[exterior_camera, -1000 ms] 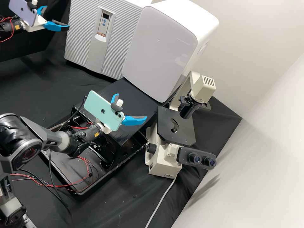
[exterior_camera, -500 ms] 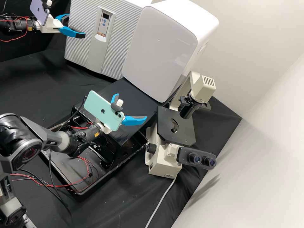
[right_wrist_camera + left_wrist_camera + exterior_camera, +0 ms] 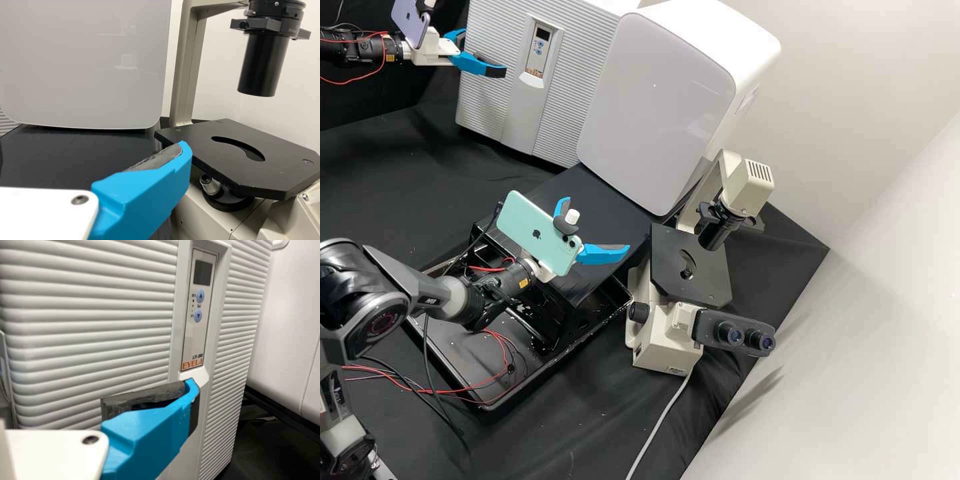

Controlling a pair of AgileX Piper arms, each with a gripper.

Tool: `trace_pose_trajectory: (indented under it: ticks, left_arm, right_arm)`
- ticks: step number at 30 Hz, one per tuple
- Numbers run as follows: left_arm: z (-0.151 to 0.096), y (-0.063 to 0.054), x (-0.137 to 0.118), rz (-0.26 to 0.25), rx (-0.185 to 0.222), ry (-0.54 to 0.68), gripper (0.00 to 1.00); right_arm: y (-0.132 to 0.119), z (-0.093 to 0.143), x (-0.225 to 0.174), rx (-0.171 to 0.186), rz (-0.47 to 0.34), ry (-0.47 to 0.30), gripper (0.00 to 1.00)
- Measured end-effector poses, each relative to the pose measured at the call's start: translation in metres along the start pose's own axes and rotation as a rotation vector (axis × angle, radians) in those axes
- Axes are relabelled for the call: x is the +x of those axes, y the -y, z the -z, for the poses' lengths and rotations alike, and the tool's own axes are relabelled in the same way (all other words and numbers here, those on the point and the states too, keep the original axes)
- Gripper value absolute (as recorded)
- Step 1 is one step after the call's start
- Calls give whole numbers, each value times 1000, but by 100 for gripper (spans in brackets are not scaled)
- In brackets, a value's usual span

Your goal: Open the incubator door

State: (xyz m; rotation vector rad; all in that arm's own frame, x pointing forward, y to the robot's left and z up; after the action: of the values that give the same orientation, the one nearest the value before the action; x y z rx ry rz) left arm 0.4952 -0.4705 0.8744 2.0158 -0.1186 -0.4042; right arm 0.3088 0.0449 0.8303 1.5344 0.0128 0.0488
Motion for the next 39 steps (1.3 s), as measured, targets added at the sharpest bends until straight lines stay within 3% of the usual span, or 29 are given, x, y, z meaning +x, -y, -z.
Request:
trace_pose_trajectory:
  ticks: [12, 21, 25, 26, 39]
  left_arm:
    - [-4, 15, -12, 47, -30, -9, 100]
    - [-12, 17, -16, 53, -23, -8, 100]
    - [-12, 17, -16, 55, 0, -11, 100]
    - [-11, 18, -16, 55, 1, -13, 0]
    - [-16, 12, -23, 20, 37, -6, 0]
  right_arm:
    - [0, 0, 0, 0, 0, 0, 100]
    - [0, 0, 0, 0, 0, 0, 100]
    - [0, 0, 0, 0, 0, 0, 100]
    - [0, 0, 0, 0, 0, 0, 100]
    - [0, 0, 0, 0, 0, 0, 100]
